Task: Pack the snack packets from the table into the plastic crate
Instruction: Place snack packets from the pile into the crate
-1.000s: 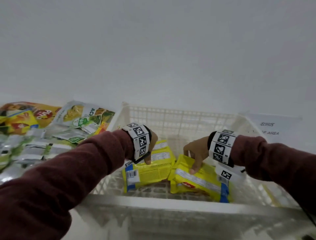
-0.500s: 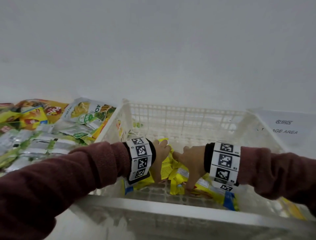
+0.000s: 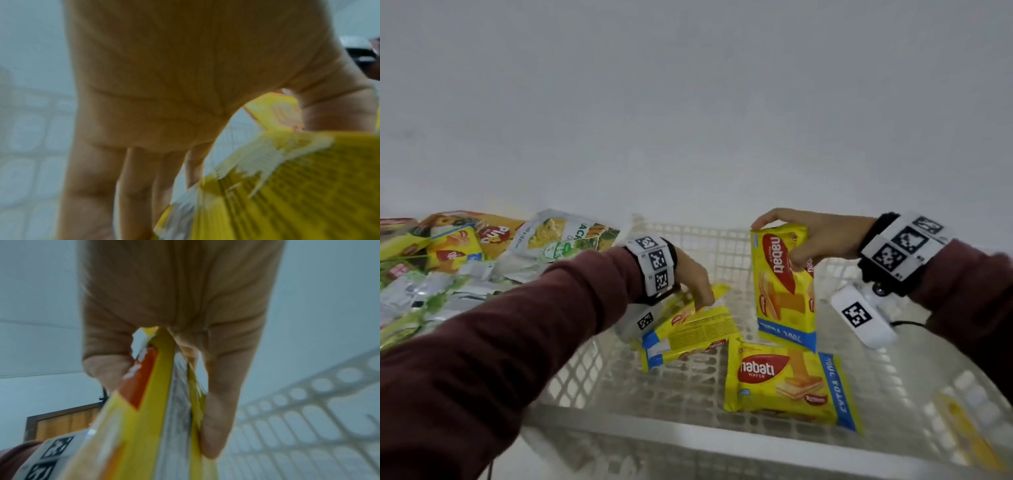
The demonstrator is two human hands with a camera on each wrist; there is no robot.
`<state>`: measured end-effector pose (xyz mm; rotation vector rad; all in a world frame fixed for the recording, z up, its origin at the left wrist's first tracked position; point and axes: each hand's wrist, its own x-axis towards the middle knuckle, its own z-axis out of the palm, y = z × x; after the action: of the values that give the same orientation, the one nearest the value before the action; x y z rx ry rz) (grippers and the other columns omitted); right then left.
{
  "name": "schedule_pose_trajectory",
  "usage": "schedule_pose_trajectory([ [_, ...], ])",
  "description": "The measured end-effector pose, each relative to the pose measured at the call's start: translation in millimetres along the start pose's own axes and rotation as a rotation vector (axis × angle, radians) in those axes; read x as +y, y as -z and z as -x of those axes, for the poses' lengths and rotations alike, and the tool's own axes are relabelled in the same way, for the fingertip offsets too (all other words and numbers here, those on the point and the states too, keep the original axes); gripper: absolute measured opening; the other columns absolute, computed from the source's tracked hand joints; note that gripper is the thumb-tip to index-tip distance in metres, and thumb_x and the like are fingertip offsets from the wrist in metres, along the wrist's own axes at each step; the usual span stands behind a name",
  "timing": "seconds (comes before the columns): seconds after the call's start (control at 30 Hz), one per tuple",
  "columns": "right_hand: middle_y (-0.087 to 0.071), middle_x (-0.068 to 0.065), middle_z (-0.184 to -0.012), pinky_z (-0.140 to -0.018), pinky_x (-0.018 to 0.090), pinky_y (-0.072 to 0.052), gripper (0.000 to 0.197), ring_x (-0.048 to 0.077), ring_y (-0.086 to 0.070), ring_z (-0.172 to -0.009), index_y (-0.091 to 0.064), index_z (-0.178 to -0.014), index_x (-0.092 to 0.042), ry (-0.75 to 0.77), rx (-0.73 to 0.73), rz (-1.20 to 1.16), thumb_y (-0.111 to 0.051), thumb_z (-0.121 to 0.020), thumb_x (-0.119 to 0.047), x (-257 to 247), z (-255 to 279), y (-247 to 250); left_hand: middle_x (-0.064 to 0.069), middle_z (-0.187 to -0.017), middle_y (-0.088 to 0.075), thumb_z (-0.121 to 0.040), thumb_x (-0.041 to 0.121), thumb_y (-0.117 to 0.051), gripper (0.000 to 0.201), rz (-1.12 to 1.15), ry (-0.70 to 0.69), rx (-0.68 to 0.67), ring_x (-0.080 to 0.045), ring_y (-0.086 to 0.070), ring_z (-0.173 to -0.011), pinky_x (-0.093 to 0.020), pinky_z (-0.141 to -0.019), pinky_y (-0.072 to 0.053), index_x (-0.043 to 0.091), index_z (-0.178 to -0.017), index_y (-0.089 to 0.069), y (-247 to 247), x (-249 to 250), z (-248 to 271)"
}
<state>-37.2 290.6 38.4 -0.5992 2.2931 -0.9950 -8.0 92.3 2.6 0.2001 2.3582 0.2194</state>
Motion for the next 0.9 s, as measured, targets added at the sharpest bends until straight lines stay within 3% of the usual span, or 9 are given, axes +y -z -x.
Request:
schedule_pose_trajectory([
  [0.13,-0.060,0.010,-0.098,-0.049,0.025,-0.052,0.072,0.023,-0.063,-0.083,-0.053,-0.103,-0.037,0.050,0.124,-0.163,-0.068,-0.038,-0.011,19.5,-7.2,6.6,0.004,-0.076,-0.042,-0.094,0.017,-0.050,0.022,-0.030,0.024,-0.064,-0.007,-0.039,-0.065,-0.003,-0.036,-0.036,0.015,-0.114,-0.040,-7.7,3.5,-12.4],
  [0.23,-0.056,0.010,-0.103,-0.051,0.026,-0.053,0.065,0.023,-0.060,-0.086,-0.054,-0.102,-0.038,0.060,0.209,-0.258,-0.059,-0.050,0.001,31.5,-10.0,7.9,0.004,-0.076,-0.045,-0.064,0.026,-0.069,0.048,0.023,0.026,-0.193,-0.007,-0.041,-0.068,-0.012,-0.049,-0.042,0.018,-0.100,-0.039,-11.9,4.3,-12.5],
  [0.33,-0.054,0.009,-0.104,-0.049,0.023,-0.052,0.065,0.023,-0.058,-0.087,-0.052,-0.104,-0.036,0.072,0.236,-0.302,-0.059,-0.056,0.007,40.7,-12.3,8.6,0.008,-0.087,-0.050,-0.061,0.026,-0.055,0.056,0.000,0.005,-0.280,-0.015,-0.045,-0.091,-0.022,-0.067,-0.040,0.022,-0.113,-0.037,-21.0,7.7,-11.4],
  [0.4,-0.053,0.007,-0.106,-0.048,0.022,-0.051,0.066,0.022,-0.058,-0.087,-0.050,-0.107,-0.034,0.069,0.222,-0.305,-0.059,-0.065,0.016,46.0,-13.6,7.8,0.004,-0.100,-0.053,-0.070,0.019,-0.061,0.064,0.000,-0.018,-0.286,-0.018,-0.044,-0.103,-0.025,-0.074,-0.042,0.020,-0.130,-0.037,-23.7,7.1,-12.2],
  [0.53,-0.053,-0.007,-0.109,-0.049,0.020,-0.051,0.069,0.017,-0.058,-0.087,-0.044,-0.116,-0.029,0.043,0.204,-0.187,-0.060,-0.066,0.016,48.2,-13.2,5.0,-0.005,-0.141,-0.044,-0.083,0.006,-0.059,0.063,0.041,-0.062,-0.208,-0.022,-0.045,-0.126,-0.036,-0.094,-0.043,0.017,-0.140,-0.035,-8.7,2.8,-3.4],
  [0.7,-0.059,0.005,-0.101,-0.064,0.029,-0.054,0.058,0.024,-0.061,-0.086,-0.041,-0.115,-0.025,0.022,0.221,0.148,-0.062,-0.075,0.013,46.6,-11.3,6.4,0.000,-0.122,-0.043,-0.078,0.005,-0.060,0.053,0.096,-0.091,-0.104,-0.014,-0.047,-0.106,-0.026,-0.082,-0.049,0.015,-0.129,-0.050,11.2,0.8,-4.2],
  [0.8,-0.053,0.001,-0.113,-0.065,0.026,-0.052,0.059,0.016,-0.059,-0.084,-0.046,-0.117,-0.024,0.003,0.272,0.309,-0.068,-0.072,0.007,44.6,-10.7,11.0,-0.008,-0.141,-0.040,-0.088,0.005,-0.055,0.041,-0.030,-0.043,-0.019,-0.019,-0.050,-0.111,-0.026,-0.085,-0.051,0.015,-0.128,-0.051,9.6,6.1,-12.5],
  [0.87,-0.045,-0.002,-0.117,-0.067,0.023,-0.049,0.063,0.015,-0.053,-0.088,-0.049,-0.122,-0.022,-0.017,0.287,0.413,-0.072,-0.070,0.003,42.6,-10.6,14.4,-0.011,-0.141,-0.041,-0.088,0.010,-0.056,0.039,-0.158,-0.018,0.024,-0.016,-0.057,-0.087,-0.016,-0.070,-0.051,0.018,-0.125,-0.048,7.7,10.2,-15.2],
  [0.9,-0.043,-0.002,-0.115,-0.068,0.022,-0.046,0.064,0.016,-0.050,-0.091,-0.049,-0.124,-0.021,-0.026,0.296,0.470,-0.073,-0.069,0.001,41.4,-10.6,15.4,-0.012,-0.137,-0.045,-0.089,0.010,-0.056,0.042,-0.165,-0.012,0.009,-0.017,-0.057,-0.085,-0.019,-0.071,-0.052,0.018,-0.129,-0.046,8.4,11.6,-17.1],
])
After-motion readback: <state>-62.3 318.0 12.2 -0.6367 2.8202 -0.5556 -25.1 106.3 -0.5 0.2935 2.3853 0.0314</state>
